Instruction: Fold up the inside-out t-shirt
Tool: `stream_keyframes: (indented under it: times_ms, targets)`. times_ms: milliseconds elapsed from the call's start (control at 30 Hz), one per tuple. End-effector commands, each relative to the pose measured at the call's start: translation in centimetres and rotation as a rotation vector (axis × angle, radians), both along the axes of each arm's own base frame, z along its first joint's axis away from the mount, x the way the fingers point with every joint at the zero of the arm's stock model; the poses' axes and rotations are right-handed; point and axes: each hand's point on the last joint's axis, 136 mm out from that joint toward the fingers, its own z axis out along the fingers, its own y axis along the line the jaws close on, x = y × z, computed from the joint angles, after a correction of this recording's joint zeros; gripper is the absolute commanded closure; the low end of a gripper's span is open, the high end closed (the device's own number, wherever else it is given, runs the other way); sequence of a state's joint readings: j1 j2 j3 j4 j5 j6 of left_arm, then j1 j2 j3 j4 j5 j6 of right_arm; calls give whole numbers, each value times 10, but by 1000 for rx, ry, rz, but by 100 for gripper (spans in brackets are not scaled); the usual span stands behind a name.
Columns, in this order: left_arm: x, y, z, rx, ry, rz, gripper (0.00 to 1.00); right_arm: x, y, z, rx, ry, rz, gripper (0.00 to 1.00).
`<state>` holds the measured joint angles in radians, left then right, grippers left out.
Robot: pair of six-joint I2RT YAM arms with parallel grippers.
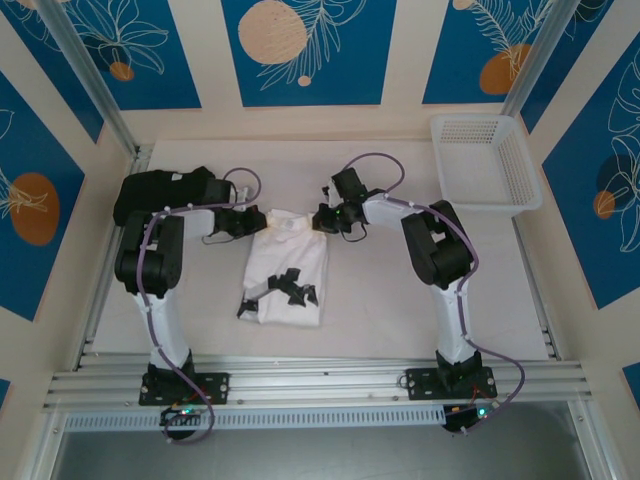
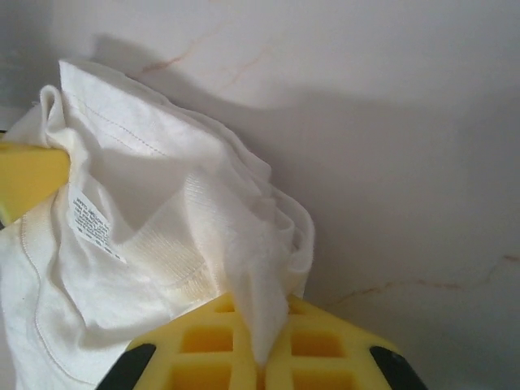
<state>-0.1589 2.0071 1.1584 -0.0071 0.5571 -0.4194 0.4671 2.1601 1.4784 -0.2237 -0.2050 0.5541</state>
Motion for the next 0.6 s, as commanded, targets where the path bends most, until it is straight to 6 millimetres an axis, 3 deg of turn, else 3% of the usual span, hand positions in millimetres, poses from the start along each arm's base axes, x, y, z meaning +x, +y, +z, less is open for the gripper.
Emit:
stream_keyframes:
  times_ms: [0,133,267,367,467,567]
  targets:
    - [21,-5,26,-69,-76,3,100,23,-1,38,86,-111,-9,100]
    - [59,-1,93,-134,-235,44,100,62,-18,106,159,-267,-56,100]
    - [99,-4,182,-204,-406,64,100,100,-30,188,223,-430,-69,100]
    - [113,-8,248,-245,-530,53,100,111,-38,246,246,-549,-56,100]
    - [109,-9,288,-275,-618,44,100,106,-41,288,262,-650,-21,100]
    - [90,-12,292,-299,-659,23,100,87,-37,303,282,-701,36,100]
